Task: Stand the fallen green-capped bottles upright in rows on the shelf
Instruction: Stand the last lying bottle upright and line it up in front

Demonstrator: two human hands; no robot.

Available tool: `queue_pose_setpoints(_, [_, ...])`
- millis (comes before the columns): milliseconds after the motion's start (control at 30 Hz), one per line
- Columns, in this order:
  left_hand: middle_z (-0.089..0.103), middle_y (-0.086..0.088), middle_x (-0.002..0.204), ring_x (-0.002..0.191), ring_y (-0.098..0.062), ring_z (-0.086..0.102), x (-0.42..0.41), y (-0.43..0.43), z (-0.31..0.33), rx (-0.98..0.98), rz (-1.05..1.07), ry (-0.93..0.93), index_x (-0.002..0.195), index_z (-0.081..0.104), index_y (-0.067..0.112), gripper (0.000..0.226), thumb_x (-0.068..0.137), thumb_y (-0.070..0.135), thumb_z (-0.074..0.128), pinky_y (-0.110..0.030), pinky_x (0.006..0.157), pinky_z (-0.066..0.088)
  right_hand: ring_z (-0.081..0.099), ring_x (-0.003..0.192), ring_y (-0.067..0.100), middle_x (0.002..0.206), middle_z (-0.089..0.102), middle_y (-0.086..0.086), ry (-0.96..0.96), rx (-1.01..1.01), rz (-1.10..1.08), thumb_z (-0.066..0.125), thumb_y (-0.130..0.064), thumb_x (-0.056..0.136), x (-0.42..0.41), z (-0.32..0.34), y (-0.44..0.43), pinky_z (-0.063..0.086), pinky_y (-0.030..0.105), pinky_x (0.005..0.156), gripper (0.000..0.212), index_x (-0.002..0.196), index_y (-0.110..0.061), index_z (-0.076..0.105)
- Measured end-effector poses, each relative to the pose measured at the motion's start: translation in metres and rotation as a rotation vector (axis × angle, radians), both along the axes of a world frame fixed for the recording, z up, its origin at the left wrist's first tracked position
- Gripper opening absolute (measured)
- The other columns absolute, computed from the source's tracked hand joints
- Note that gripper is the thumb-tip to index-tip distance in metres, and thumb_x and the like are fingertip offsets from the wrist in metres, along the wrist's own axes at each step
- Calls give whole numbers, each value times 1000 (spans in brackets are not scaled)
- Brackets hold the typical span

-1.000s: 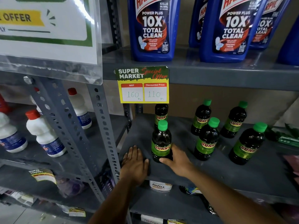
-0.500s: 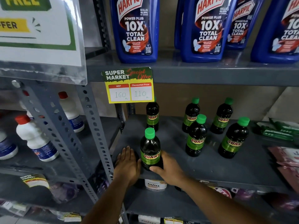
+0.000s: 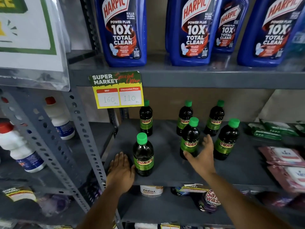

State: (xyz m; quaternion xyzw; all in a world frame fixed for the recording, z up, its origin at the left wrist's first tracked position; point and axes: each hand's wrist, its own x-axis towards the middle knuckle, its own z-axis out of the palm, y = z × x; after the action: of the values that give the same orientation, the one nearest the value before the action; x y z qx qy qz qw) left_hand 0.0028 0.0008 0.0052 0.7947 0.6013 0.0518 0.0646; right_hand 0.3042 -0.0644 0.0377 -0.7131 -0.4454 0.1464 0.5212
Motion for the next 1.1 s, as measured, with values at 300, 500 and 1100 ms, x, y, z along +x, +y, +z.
queue_pose_setpoints(300, [2,-15,159,145,-27,-1,0,-2,3,-2,-7,14,148,7,4,74,88,48,5,-40,117,2,56,111,17,121,60,1,-76,-160,113,90,-36,58,11,3,12,48,38,92,81,125,-21,47])
queue_pose_setpoints(500, [6,-16,158,145,-28,2,0,-1,1,17,-9,2,148,10,4,84,82,53,-4,-41,117,3,62,104,17,111,65,-2,-32,-198,126,88,-28,61,11,-5,-2,51,35,89,66,116,-22,52])
queue_pose_setpoints(1100, [8,-17,158,145,-29,5,-1,4,-4,33,-17,27,148,9,4,78,84,49,3,-42,118,7,43,122,26,131,38,12,42,315,-242,72,-60,69,33,-3,-68,37,35,106,102,140,0,28])
